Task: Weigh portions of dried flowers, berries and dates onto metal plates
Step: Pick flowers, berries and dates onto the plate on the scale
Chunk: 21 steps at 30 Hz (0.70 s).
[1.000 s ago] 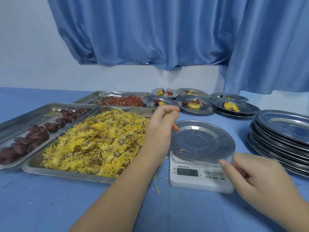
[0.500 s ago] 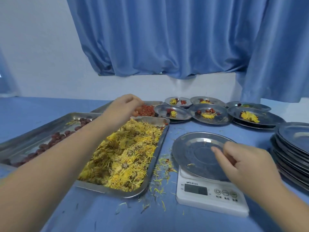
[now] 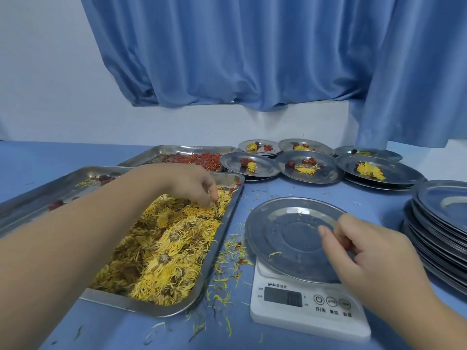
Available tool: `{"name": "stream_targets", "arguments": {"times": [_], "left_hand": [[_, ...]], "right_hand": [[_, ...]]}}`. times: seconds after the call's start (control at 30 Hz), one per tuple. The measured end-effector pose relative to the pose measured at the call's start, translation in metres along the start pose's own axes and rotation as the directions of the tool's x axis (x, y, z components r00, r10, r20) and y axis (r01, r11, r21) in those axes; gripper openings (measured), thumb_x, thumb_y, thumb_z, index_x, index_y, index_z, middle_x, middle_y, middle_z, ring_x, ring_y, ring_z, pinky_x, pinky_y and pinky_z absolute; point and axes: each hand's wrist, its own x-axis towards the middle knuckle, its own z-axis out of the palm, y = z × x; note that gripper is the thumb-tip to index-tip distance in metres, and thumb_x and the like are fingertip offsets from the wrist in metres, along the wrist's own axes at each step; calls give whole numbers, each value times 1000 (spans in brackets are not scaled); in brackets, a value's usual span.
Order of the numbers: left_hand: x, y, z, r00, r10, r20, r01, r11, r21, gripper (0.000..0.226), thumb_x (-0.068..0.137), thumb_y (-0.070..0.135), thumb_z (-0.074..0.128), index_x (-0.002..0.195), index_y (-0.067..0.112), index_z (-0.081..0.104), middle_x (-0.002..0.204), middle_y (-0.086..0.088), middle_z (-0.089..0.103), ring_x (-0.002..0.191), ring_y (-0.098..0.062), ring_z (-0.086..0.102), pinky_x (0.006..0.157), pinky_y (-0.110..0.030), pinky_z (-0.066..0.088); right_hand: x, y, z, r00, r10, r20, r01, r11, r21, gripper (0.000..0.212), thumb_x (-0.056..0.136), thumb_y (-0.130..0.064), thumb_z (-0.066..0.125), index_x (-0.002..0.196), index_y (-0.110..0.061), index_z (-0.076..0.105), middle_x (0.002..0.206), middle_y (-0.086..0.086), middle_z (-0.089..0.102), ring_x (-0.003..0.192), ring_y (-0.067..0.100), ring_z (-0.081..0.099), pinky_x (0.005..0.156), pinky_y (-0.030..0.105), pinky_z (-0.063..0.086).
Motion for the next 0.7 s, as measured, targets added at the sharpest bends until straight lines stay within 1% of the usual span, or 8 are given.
{"name": "stream_targets", "arguments": {"times": [0.07,0.13,0.3,0.4,0.47,0.5,0.6,0.7], "left_hand": [[-3,3,0,997,-43,57,41,998,42,23,86,33,72,107,29,65,107,6,67,103,-14,63,99,-38,45],[-5,4,3,995,-79,68,73,993,91,26,85,32,74,109,28,65,104,8,65,102,-15,62,97,-37,46],[-9,3,7,997,-77,10,75,990,115,26,85,26,73,109,30,64,98,11,64,95,-14,63,86,-34,50],[-16,0,1,997,-50,-60,54,996,67,27,88,19,67,110,33,61,97,6,68,90,-23,68,78,-40,55],[-21,-2,-5,991,-17,-130,21,999,28,26,89,18,64,110,34,61,94,8,67,81,-14,65,64,-29,49],[-24,-3,-7,988,-9,-154,11,1000,7,25,89,19,64,108,35,62,92,8,66,80,-10,63,63,-25,44],[-27,-3,-5,991,-10,-132,10,1000,-7,18,89,29,66,106,35,63,96,10,66,89,-8,62,74,-28,45],[-22,1,11,998,-16,-66,22,995,101,21,87,36,69,107,30,64,102,11,65,96,-9,61,85,-30,47]], "right_hand": [[0,0,0,1000,-5,8,5,1000,12,38,84,-37,45,54,-15,36,40,-7,31,36,13,35,38,23,33],[-1,-1,0,1000,-7,20,7,1000,22,38,84,-37,45,54,-15,37,40,-7,32,36,14,37,37,24,34],[-2,0,-1,1000,1,19,-2,999,45,39,84,-38,45,54,-14,36,41,-5,32,37,15,37,38,24,35],[-2,0,-2,1000,17,16,-18,998,64,39,84,-38,44,54,-16,34,41,-6,31,38,14,36,39,24,34],[-2,1,-3,999,34,21,-35,997,69,38,84,-38,46,54,-18,32,42,-6,30,39,14,35,40,23,32],[-2,2,-3,999,42,25,-44,996,73,39,84,-36,50,54,-18,32,42,-6,30,42,17,36,40,22,31],[-3,3,-3,997,59,49,-63,994,88,44,85,-22,65,54,-15,35,41,-4,33,39,16,38,40,24,32],[-4,2,-4,995,58,80,-65,994,90,42,80,-19,68,54,-14,36,41,-2,36,40,18,41,41,24,31]]}}
